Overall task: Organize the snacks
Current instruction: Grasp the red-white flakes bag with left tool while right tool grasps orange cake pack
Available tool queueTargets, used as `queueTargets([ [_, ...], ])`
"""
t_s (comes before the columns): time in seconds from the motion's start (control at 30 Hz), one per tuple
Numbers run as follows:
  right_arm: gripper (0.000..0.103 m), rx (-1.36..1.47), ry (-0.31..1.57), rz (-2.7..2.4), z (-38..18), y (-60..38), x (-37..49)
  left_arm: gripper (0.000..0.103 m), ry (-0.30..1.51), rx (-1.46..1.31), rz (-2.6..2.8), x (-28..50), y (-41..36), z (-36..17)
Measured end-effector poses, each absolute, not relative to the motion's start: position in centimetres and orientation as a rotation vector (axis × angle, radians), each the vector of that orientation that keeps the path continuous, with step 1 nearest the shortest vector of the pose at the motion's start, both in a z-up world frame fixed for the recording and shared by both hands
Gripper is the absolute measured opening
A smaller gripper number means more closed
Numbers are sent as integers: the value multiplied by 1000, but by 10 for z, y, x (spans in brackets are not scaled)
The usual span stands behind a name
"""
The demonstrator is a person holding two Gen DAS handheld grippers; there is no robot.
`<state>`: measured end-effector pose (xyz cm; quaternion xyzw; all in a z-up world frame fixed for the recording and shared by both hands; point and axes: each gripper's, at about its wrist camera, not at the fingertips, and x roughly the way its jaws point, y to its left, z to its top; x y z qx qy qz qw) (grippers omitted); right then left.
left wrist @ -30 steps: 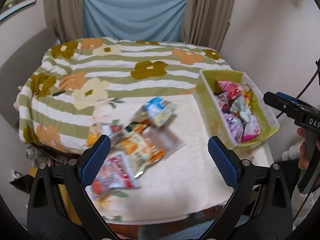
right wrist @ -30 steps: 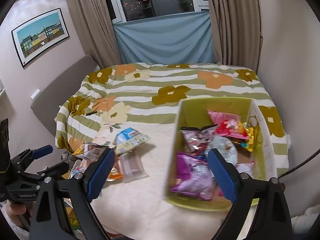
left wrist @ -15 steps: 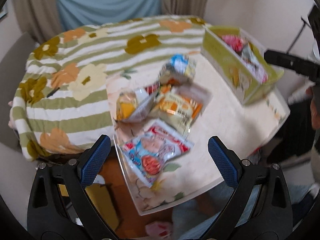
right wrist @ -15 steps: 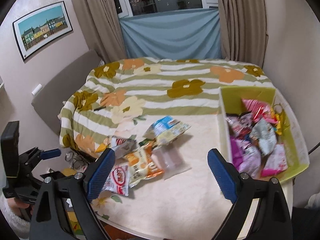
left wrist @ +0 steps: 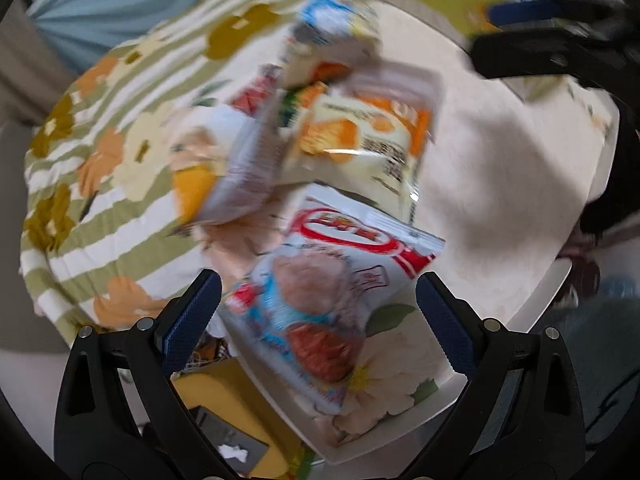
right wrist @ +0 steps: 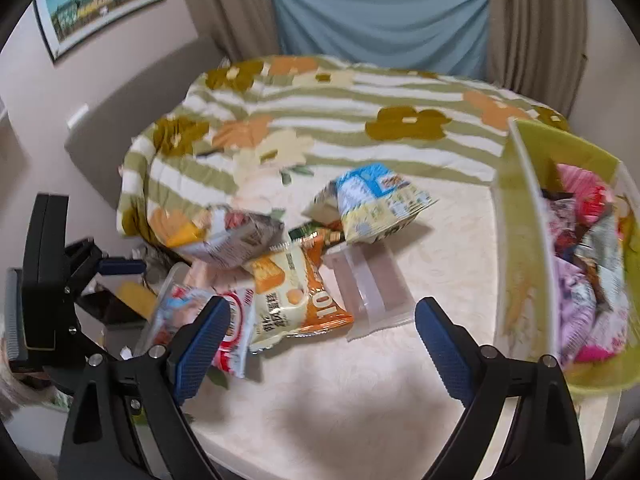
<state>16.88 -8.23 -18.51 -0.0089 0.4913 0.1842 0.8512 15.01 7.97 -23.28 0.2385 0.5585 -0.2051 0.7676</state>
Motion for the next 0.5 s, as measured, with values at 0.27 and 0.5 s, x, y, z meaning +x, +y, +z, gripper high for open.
queueTargets([
  [0.27,92,-39,1137,449,-228,-66,193,97,1252,563,-444,164,63,-267],
  [0.5,92,-123,1146,511,-247,-49,202,89,1291,523,-438,174,69,-286],
])
